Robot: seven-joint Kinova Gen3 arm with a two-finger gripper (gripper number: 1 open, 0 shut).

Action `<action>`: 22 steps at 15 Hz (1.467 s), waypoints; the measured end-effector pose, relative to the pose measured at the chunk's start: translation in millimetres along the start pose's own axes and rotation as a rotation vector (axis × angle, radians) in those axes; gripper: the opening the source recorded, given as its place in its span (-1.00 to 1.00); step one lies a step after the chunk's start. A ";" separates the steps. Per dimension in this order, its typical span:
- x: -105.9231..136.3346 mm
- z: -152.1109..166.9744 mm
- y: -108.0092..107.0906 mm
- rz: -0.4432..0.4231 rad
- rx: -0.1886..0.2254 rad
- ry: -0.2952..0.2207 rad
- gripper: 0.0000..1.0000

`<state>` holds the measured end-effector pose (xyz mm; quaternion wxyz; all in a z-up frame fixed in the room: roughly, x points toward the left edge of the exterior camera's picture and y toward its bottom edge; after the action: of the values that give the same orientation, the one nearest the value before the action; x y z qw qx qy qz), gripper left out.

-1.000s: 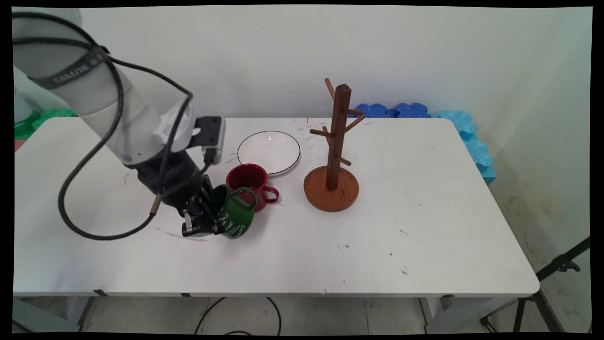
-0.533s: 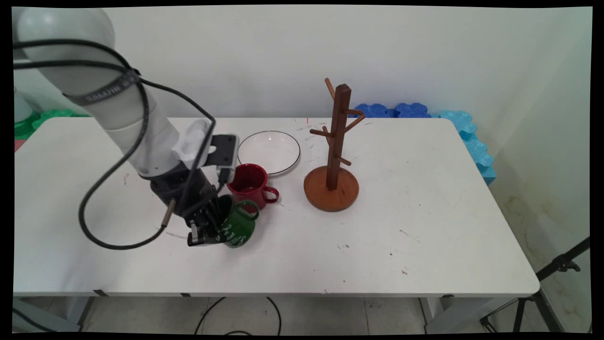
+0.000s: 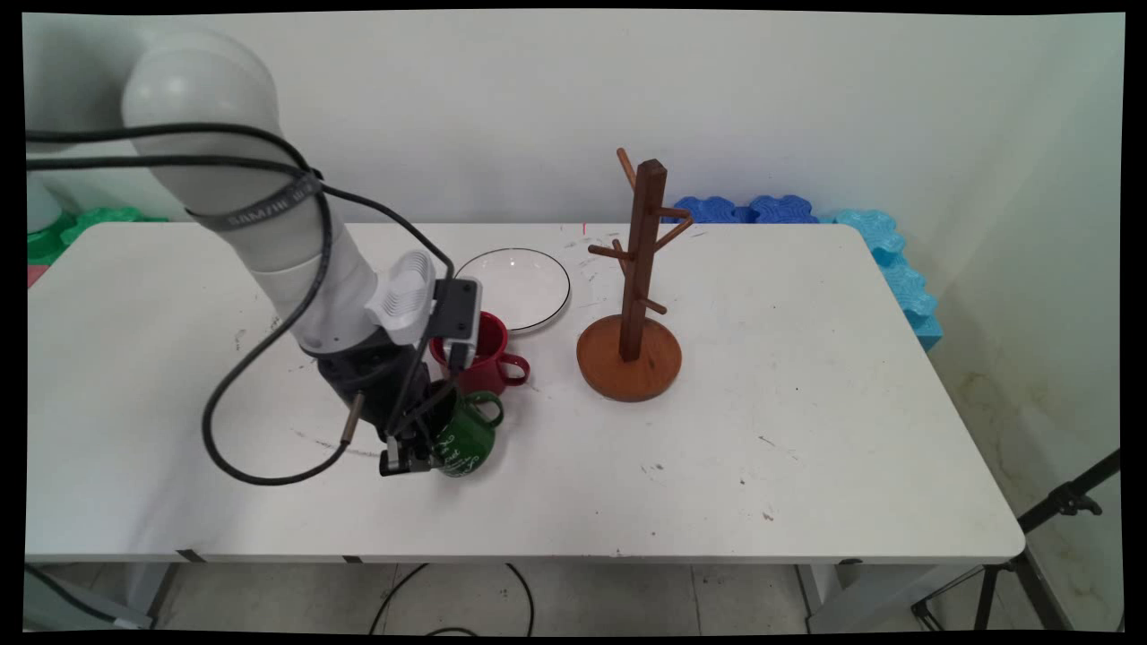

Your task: Place the picked object on the table

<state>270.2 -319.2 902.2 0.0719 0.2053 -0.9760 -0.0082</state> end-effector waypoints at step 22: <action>30.0 34.4 -5.8 -0.049 0.007 0.037 1.00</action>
<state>240.4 -337.1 872.1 0.0889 0.2295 -0.9692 -0.0026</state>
